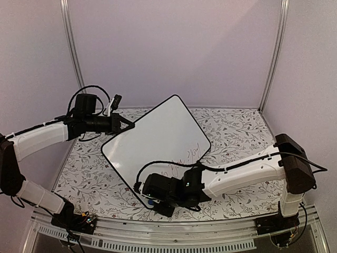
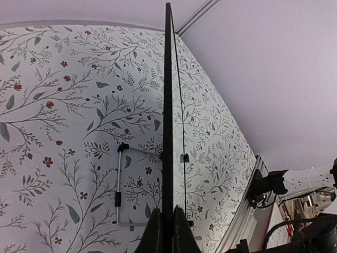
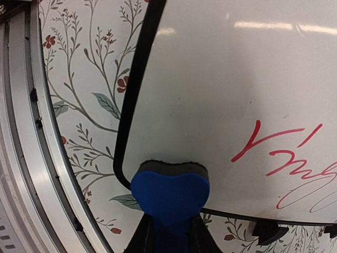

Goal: Erase the whiteboard
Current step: Erase the whiteboard at the center of the board.

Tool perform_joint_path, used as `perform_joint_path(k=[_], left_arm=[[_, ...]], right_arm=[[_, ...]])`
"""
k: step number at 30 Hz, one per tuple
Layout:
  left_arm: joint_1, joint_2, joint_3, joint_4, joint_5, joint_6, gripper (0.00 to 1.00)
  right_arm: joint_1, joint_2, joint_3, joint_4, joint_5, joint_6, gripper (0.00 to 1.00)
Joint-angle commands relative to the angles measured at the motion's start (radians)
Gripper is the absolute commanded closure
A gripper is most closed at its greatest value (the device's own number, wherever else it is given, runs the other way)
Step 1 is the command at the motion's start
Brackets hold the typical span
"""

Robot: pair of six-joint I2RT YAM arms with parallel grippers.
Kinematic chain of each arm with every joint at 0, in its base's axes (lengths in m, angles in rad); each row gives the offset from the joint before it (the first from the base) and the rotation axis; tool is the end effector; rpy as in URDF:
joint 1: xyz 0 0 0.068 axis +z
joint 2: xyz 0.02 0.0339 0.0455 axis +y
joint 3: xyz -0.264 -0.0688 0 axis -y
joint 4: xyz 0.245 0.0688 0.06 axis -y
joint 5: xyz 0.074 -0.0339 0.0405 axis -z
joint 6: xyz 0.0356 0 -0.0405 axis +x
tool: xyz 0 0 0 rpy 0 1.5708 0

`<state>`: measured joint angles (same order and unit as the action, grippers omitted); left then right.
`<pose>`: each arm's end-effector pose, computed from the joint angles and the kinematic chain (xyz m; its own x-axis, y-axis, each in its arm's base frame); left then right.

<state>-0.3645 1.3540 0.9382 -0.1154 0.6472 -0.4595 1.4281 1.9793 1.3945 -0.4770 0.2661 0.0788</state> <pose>0.2725 -0.1270 0.2754 -0.7657 -0.0865 -0.6373 0.4803 0.5820 -0.6561 0.0683 0.4095 0.1759 -0.1975 -0.8409 -0.5039 -0.9241 0.3313 -0.1906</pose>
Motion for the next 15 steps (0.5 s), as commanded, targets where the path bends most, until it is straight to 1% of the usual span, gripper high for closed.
perform_joint_path(k=[1,9,15], left_arm=[[0.001,0.008,-0.009,-0.025,-0.064,0.011,1.0],[0.0,0.013,-0.009,-0.025,-0.063,0.01,1.0],[0.001,0.008,-0.009,-0.022,-0.066,0.011,1.0]], right_arm=[[-0.008,0.002,-0.055,-0.082,-0.022,0.017,0.93],[-0.008,-0.014,-0.07,-0.123,-0.009,0.023,0.93],[-0.008,-0.073,-0.046,-0.144,0.027,0.013,0.93]])
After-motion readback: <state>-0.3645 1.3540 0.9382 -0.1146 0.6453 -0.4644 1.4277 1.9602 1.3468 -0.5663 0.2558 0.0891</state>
